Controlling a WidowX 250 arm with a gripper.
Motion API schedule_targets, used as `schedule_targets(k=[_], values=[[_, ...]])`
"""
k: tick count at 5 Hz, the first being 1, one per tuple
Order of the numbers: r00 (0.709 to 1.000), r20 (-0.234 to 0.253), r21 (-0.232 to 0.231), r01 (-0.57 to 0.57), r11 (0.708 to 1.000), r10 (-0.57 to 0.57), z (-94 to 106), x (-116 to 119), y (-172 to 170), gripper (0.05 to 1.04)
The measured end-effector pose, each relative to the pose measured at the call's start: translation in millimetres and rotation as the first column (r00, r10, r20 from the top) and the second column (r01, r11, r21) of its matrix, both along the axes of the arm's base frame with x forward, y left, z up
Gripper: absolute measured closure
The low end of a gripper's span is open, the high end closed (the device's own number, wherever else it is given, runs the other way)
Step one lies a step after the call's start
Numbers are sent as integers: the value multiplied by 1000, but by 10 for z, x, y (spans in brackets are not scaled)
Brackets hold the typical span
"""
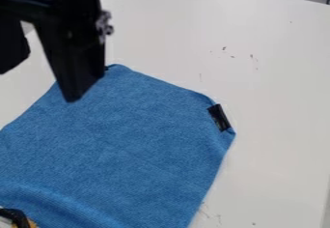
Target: Fold the cloth from top right to the middle
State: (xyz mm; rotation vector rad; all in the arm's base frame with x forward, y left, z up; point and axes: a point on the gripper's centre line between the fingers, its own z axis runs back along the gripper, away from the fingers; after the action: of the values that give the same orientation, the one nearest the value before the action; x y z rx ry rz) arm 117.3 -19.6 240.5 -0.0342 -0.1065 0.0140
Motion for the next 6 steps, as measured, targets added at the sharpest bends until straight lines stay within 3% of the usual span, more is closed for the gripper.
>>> schedule_targets(k=[1,2,3,6], values=[[1000,-4,-6,8,1000,-8,-15,-2,-12,82],[999,-38,-69,-1,998,-2,-146,272,3,83],[999,13,-75,30,997,-29,-276,581,-17,83],[990,-38,-84,135,987,-139,-1124,1723,-350,83]])
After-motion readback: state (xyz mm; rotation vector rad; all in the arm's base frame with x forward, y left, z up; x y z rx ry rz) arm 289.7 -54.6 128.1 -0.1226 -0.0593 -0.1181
